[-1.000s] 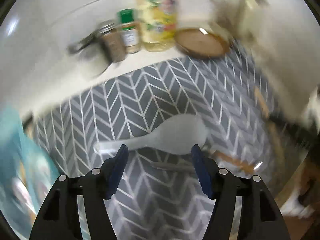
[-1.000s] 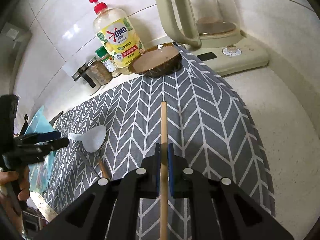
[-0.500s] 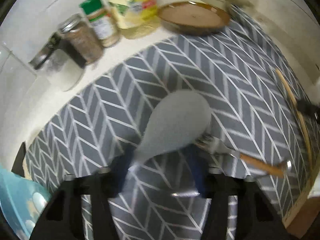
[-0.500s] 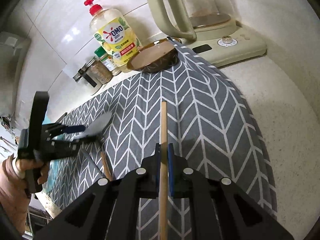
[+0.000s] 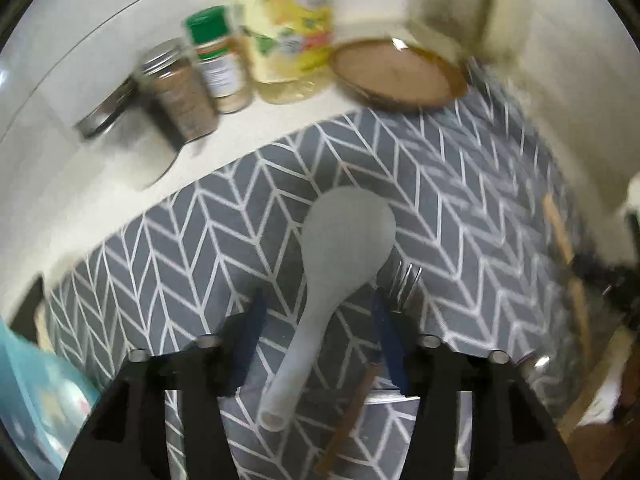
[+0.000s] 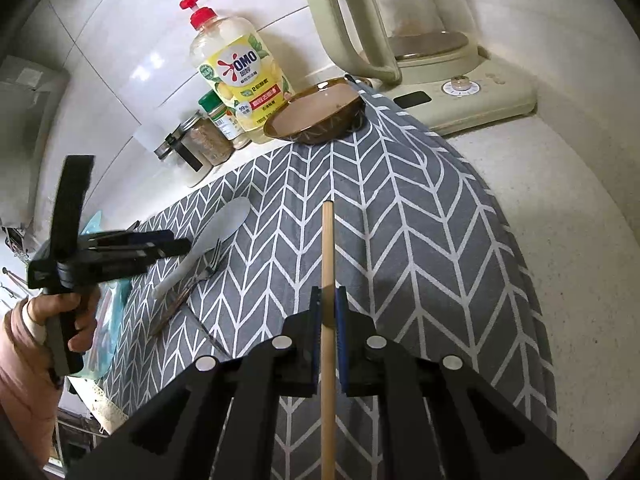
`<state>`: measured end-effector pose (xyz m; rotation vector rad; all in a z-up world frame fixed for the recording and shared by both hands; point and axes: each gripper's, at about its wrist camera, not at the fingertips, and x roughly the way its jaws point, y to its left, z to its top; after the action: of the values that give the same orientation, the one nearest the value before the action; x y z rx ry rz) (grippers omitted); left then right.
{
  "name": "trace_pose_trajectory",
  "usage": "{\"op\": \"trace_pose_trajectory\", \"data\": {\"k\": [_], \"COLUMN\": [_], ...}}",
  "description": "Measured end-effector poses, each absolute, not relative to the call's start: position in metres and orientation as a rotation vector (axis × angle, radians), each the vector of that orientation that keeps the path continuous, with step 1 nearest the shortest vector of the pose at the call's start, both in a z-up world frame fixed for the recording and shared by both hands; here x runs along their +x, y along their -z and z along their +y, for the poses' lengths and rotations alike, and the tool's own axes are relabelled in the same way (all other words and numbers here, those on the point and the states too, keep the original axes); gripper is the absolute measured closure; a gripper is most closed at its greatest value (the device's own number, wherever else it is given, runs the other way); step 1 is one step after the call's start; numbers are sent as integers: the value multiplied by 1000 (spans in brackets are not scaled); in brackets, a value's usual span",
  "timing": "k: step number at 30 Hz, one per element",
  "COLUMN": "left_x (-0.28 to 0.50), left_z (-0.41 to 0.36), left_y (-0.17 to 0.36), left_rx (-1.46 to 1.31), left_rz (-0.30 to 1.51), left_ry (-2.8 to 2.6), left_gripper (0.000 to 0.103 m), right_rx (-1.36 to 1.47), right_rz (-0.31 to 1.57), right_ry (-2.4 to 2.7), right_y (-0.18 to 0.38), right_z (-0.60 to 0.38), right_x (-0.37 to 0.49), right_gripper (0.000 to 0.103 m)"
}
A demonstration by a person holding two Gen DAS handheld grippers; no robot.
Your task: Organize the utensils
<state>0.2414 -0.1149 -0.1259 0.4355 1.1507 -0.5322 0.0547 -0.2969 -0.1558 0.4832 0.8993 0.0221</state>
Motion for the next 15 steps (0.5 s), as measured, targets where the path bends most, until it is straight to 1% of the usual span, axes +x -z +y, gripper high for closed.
{"op": "trace_pose_trajectory", "data": {"k": [1, 2, 3, 5, 8, 9, 12, 15], "left_x": [240, 243, 242, 245, 247, 246, 239, 225], "left_z": [-118, -120, -122, -119, -116, -116, -107, -99], "left_y": [130, 137, 142, 143, 141, 140, 131, 118], "left_rx": [441, 440, 440, 401, 348, 331, 113, 14], "left_rz": [1162, 1190, 1211, 1210, 1212, 1221, 1282, 1283], "left_ry": [537, 534, 527, 527, 503, 494, 552, 568], "left_gripper": [51, 64, 72, 74, 83, 84, 85, 85], "right_rx": [485, 488, 493, 500, 505, 506, 507, 512], "right_rz": [899, 897, 894, 888, 882, 883, 884, 884], "right_ry": [-20, -18, -15, -12, -5, -3, 0, -7], "right_y": [156, 155, 155, 153, 152, 152, 153, 152], "right_z": [-297, -299, -300, -302, -305, -305, -306, -305], "right_x": [54, 53, 52, 51, 50, 50, 50, 51], "right_gripper": [96, 96, 96, 96, 96, 96, 96, 96]}}
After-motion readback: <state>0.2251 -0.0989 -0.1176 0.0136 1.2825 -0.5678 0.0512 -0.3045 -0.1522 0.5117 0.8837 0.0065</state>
